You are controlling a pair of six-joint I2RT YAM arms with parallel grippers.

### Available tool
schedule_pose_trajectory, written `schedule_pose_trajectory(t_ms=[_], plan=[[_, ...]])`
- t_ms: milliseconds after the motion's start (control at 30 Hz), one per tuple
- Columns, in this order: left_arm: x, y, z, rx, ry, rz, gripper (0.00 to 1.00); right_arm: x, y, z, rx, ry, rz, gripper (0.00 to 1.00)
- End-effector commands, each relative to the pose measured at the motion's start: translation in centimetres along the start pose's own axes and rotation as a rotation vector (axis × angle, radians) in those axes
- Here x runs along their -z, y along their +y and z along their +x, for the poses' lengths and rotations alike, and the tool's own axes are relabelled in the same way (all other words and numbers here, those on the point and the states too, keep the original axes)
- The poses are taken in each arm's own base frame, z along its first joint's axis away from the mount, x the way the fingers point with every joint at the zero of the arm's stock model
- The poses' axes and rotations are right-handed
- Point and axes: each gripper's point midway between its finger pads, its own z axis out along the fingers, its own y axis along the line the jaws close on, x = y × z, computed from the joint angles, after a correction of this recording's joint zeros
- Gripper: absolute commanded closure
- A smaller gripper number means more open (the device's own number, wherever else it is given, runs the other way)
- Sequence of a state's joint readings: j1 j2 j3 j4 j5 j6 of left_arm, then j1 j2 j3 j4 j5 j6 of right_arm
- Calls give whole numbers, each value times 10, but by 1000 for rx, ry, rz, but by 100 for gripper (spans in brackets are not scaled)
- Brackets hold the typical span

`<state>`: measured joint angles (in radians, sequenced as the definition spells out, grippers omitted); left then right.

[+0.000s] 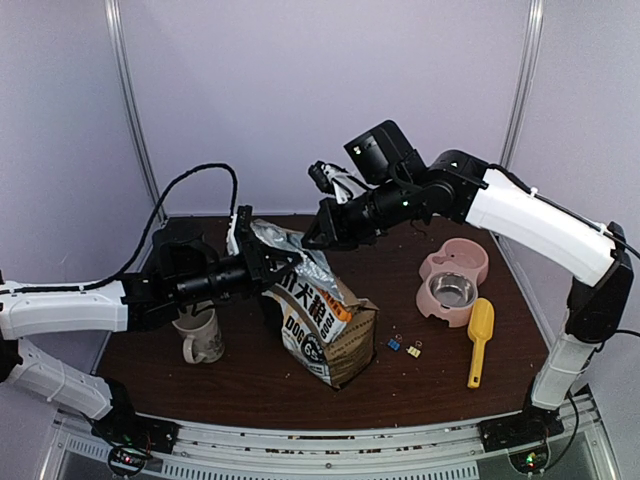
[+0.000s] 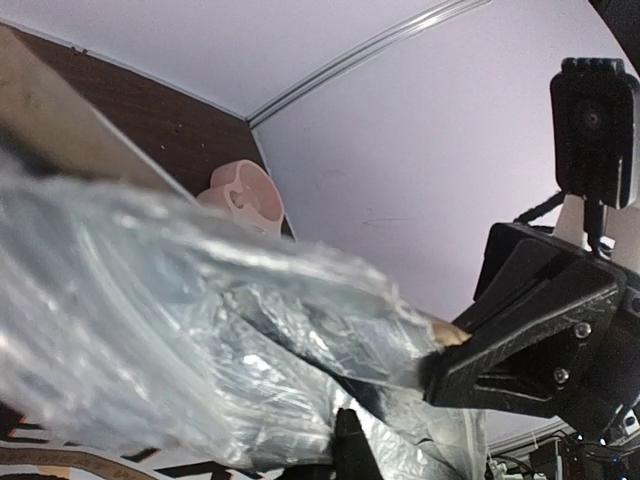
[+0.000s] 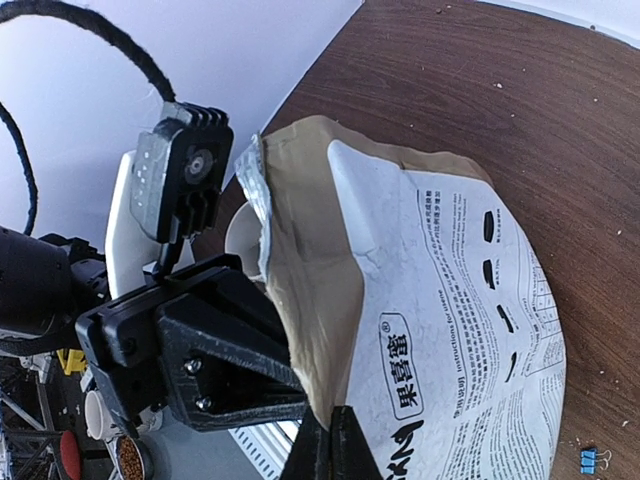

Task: Serve the pet food

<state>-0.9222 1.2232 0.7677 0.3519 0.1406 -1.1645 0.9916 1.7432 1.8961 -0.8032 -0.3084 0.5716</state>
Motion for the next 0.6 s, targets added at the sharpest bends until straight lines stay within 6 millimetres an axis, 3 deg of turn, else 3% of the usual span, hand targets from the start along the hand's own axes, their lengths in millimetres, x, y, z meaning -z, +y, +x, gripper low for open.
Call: schedule_pose_trajectory(t_ms=[0, 167, 333, 433, 567], plan=[[9, -30, -25, -50, -72, 45, 100, 55, 36, -40, 60, -204, -78, 100], [40, -38, -51, -176, -38, -64, 100, 93, -3, -59, 1, -347, 141, 100], [72, -61, -67, -414, 173, -144, 100, 126, -31, -68, -68, -476, 273, 100], [80, -48, -63, -516, 334, -266, 100, 122, -42, -60, -118, -490, 299, 100], [84, -33, -67, -589, 408, -361, 100, 104, -47, -40, -195, -501, 259, 100]])
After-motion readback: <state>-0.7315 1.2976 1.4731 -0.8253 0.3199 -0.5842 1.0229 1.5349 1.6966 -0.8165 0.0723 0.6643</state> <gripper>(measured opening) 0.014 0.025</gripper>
